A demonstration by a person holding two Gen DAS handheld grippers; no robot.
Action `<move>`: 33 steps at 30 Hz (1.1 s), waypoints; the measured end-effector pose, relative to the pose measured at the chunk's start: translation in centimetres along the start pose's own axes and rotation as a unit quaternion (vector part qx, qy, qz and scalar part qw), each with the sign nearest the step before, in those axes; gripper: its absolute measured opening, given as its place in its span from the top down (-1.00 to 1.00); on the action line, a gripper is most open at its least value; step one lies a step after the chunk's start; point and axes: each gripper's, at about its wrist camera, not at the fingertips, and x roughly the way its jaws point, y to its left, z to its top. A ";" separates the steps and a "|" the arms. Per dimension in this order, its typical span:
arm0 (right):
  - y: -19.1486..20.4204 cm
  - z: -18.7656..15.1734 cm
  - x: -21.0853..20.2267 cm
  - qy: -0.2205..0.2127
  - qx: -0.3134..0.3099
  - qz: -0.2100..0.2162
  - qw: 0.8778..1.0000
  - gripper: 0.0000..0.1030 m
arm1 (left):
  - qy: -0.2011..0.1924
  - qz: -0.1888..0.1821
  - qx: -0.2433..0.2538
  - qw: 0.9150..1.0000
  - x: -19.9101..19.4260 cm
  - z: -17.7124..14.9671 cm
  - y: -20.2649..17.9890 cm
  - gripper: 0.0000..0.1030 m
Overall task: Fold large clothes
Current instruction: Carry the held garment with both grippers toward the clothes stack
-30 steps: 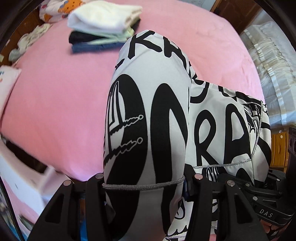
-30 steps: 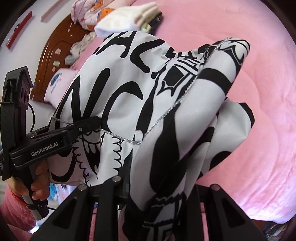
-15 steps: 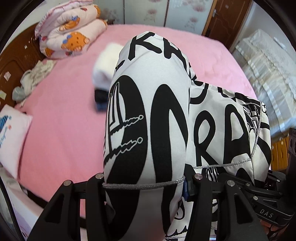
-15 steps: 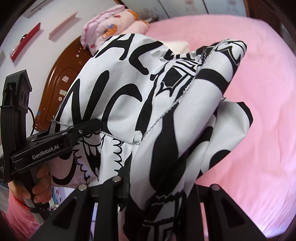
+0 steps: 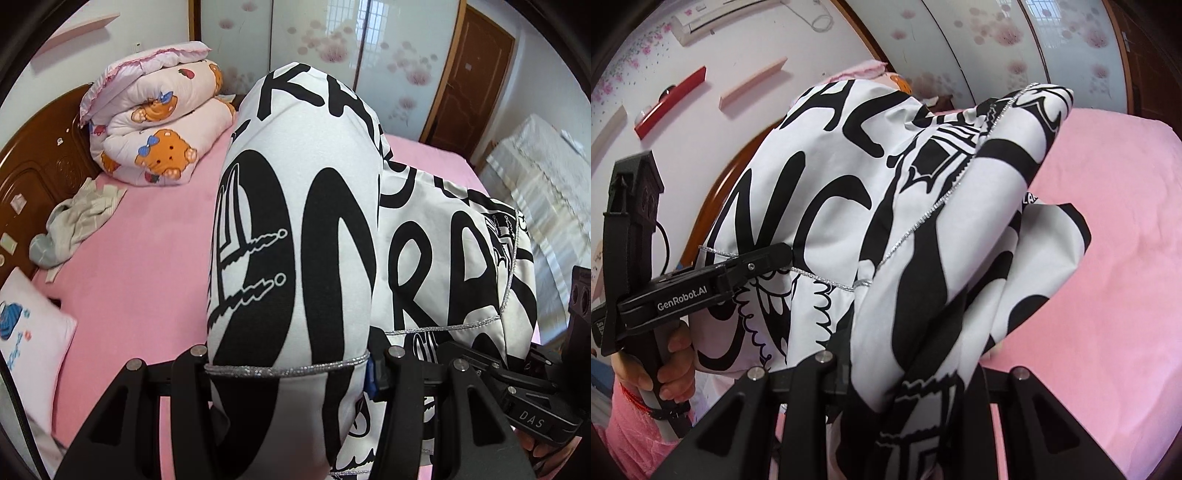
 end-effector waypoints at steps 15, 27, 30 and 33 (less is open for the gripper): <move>-8.1 7.1 19.8 0.035 0.058 -0.011 0.998 0.52 | 0.063 -0.013 -0.010 0.998 19.6 5.5 7.1 0.02; -17.6 3.1 25.2 0.043 0.190 0.041 0.980 0.35 | 0.050 -0.064 0.047 0.996 27.3 2.2 6.6 -0.53; -17.9 2.6 26.0 0.053 0.193 0.073 0.977 0.26 | 0.063 -0.099 -0.013 0.993 28.4 1.4 9.5 -0.62; -16.9 2.8 26.1 0.058 0.148 0.072 0.985 0.23 | 0.070 -0.116 -0.045 0.990 29.2 0.9 11.4 -0.65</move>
